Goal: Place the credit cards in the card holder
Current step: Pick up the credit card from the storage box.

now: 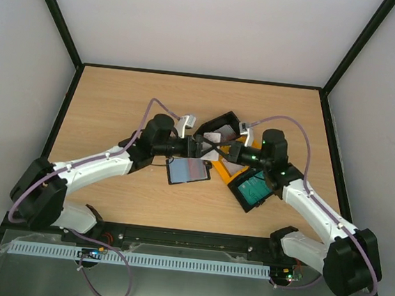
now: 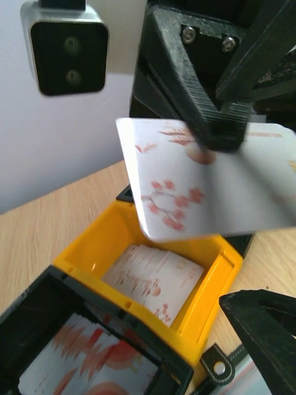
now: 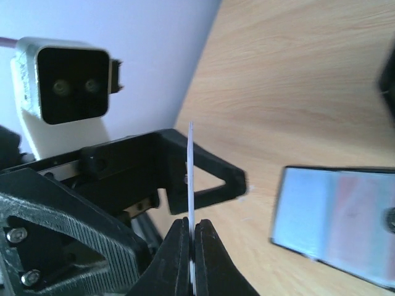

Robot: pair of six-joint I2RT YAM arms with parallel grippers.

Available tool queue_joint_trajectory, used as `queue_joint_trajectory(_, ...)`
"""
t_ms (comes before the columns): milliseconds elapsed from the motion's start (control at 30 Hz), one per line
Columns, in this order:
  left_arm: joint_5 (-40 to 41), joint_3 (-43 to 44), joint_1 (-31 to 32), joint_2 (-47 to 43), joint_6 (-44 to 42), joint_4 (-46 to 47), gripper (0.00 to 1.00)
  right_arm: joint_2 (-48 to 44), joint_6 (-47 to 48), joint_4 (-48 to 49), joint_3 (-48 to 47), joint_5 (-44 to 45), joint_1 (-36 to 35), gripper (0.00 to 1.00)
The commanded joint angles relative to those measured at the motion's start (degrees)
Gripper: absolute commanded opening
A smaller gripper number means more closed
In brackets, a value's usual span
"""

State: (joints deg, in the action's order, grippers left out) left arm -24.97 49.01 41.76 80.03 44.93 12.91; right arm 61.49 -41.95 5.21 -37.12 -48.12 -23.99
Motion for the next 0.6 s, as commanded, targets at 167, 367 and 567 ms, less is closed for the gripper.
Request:
queue_joint_trajectory(167, -1.46, -2.91, -1.07, -5.78, 4.19, 1.81, 0.68, 1.76, -14.65, 25.47, 3.82, -7.68, -4.2, 0.02)
queue_joint_trajectory(367, -2.36, -5.41, -2.77, -8.26, 5.6, 2.85, 0.49, 1.17, -15.19, 26.02, 3.72, -7.66, -4.22, 0.02)
queue_joint_trajectory(567, -3.98, -7.06, -4.38, -10.41, 5.93, 3.85, 0.28, 1.43, -17.82, 29.55, 3.38, -8.19, -4.22, 0.02)
